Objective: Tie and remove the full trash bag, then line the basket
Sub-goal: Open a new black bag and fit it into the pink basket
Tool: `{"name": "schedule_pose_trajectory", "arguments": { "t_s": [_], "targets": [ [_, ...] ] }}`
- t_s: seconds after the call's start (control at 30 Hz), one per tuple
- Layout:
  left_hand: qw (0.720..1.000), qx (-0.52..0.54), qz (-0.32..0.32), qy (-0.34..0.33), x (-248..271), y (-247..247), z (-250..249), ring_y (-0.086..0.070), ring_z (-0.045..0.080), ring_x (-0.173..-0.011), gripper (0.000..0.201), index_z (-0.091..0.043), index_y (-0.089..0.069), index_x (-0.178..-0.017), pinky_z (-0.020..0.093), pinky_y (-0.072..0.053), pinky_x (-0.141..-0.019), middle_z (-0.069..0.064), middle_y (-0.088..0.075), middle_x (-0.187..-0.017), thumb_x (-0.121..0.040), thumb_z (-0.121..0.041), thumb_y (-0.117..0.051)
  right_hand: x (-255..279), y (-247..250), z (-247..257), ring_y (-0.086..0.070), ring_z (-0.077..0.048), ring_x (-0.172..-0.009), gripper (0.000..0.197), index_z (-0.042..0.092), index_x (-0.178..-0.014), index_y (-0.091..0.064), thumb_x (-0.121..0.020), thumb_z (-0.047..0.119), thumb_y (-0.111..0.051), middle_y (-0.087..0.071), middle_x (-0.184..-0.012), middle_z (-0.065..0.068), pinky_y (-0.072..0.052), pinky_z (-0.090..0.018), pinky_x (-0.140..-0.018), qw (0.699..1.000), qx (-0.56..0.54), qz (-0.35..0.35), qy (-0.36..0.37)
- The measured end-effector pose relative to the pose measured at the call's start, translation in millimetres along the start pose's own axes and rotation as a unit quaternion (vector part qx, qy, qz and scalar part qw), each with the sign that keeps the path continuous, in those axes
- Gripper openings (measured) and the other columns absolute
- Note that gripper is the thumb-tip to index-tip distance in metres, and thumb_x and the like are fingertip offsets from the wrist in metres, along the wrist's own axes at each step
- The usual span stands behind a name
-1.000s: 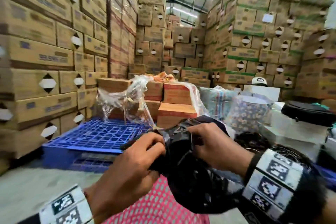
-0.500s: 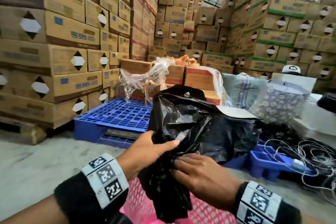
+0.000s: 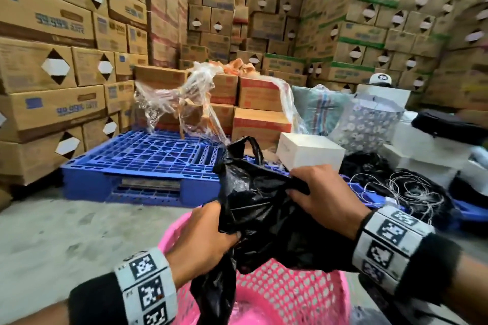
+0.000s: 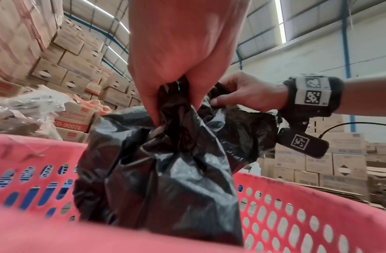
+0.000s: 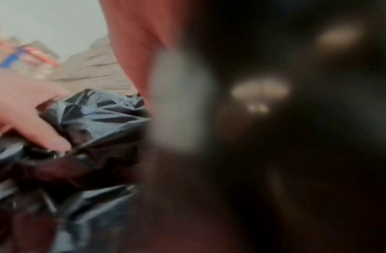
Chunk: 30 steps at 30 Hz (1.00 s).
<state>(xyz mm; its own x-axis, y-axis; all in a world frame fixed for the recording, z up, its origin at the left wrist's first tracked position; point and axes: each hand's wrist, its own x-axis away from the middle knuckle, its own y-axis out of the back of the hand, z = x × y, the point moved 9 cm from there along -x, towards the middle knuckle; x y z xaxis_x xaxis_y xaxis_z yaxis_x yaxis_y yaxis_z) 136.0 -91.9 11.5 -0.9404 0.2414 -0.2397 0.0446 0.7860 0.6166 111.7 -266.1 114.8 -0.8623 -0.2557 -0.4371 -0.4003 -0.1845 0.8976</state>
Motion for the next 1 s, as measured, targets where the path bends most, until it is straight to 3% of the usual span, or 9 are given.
{"name": "schedule_pose_trajectory", "arguments": {
  "t_s": [0.1,0.23,0.3,0.37,0.43,0.53,0.7,0.9,1.0],
  "targets": [
    [0.999,-0.019,0.034,0.005,7.6,6.0,-14.1,-0.061,0.010,-0.103,0.066,-0.034,-0.048,-0.108,0.037,-0.051,-0.090,-0.011,-0.064,-0.109,-0.050,-0.057,-0.068,6.7,3.3,10.7,-0.062,-0.035,-0.078,0.004,0.010,-0.076,-0.060,-0.075,0.010,-0.064,-0.069,-0.079,-0.009,-0.048,-0.039,-0.066,0.999,-0.004,-0.019,0.043],
    [0.988,-0.040,-0.084,-0.121,10.1,51.4,-54.9,-0.024,-0.004,-0.124,0.074,-0.033,-0.027,-0.138,0.023,-0.023,-0.106,-0.019,-0.031,-0.131,-0.075,-0.040,-0.066,18.4,-7.1,30.6,-0.061,-0.029,-0.076,0.010,0.017,-0.081,-0.063,-0.073,0.014,-0.060,-0.066,-0.078,-0.002,-0.050,-0.039,-0.066,0.991,0.043,0.027,0.122],
    [0.975,-0.113,-0.023,-0.190,6.8,43.4,-68.5,-0.008,-0.009,-0.130,0.074,-0.035,-0.026,-0.140,0.022,-0.010,-0.109,-0.025,-0.023,-0.136,-0.073,-0.040,-0.056,25.4,-9.3,41.4,-0.059,-0.026,-0.077,0.014,0.019,-0.084,-0.063,-0.073,0.015,-0.056,-0.065,-0.079,0.000,-0.048,-0.037,-0.065,0.986,0.046,0.031,0.156],
    [0.965,-0.166,0.075,-0.190,-1.3,25.0,-59.5,-0.015,-0.001,-0.137,0.060,-0.034,-0.046,-0.128,0.027,-0.013,-0.113,-0.022,-0.036,-0.136,-0.069,-0.045,-0.050,32.7,-13.7,51.4,-0.058,-0.023,-0.077,0.018,0.021,-0.086,-0.064,-0.076,0.019,-0.048,-0.065,-0.081,0.002,-0.047,-0.035,-0.065,0.981,0.046,0.042,0.183],
    [0.952,-0.206,0.132,-0.182,-3.8,15.1,-49.6,-0.051,0.014,-0.115,0.040,-0.023,-0.063,-0.096,0.034,-0.037,-0.099,-0.005,-0.065,-0.107,-0.069,-0.049,-0.049,37.7,-20.5,54.3,-0.060,-0.022,-0.079,0.024,0.023,-0.092,-0.064,-0.076,0.021,-0.047,-0.066,-0.085,0.002,-0.046,-0.034,-0.066,0.980,0.052,0.058,0.185],
    [0.949,-0.234,0.133,-0.164,3.0,10.4,-36.8,-0.056,0.021,-0.071,0.024,-0.018,-0.049,-0.073,0.038,-0.044,-0.063,-0.001,-0.058,-0.070,-0.076,-0.036,-0.064,43.3,-34.9,35.4,-0.058,-0.025,-0.097,0.044,0.024,-0.118,-0.054,-0.074,0.020,-0.055,-0.061,-0.102,-0.002,-0.044,-0.037,-0.076,0.987,0.034,0.106,0.117],
    [0.941,-0.267,0.111,-0.174,15.6,8.0,-35.6,-0.048,0.014,-0.063,0.037,-0.034,-0.032,-0.066,0.038,-0.039,-0.057,-0.013,-0.045,-0.062,-0.075,-0.026,-0.067,50.4,-46.4,11.2,-0.049,-0.024,-0.111,0.042,0.023,-0.123,-0.052,-0.081,0.015,-0.058,-0.052,-0.114,-0.004,-0.047,-0.043,-0.084,0.989,-0.025,0.130,0.070],
    [0.935,-0.291,0.116,-0.167,24.5,0.9,-49.1,-0.046,0.013,-0.066,0.028,-0.029,-0.039,-0.073,0.035,-0.036,-0.057,-0.011,-0.048,-0.070,-0.079,-0.027,-0.067,44.3,-57.8,1.4,-0.060,-0.031,-0.094,0.019,0.020,-0.092,-0.065,-0.077,0.019,-0.053,-0.066,-0.097,-0.008,-0.050,-0.042,-0.075,0.976,-0.044,0.168,0.128],
    [0.925,-0.305,0.182,-0.137,34.2,-12.0,-44.9,-0.041,0.010,-0.067,0.017,-0.024,-0.044,-0.083,0.031,-0.032,-0.058,-0.013,-0.041,-0.066,-0.086,-0.031,-0.060,43.6,-78.0,-10.8,-0.061,-0.033,-0.095,0.016,0.019,-0.097,-0.064,-0.086,0.022,-0.053,-0.069,-0.100,-0.012,-0.046,-0.037,-0.076,0.958,0.000,0.241,0.155]
  ]
}}
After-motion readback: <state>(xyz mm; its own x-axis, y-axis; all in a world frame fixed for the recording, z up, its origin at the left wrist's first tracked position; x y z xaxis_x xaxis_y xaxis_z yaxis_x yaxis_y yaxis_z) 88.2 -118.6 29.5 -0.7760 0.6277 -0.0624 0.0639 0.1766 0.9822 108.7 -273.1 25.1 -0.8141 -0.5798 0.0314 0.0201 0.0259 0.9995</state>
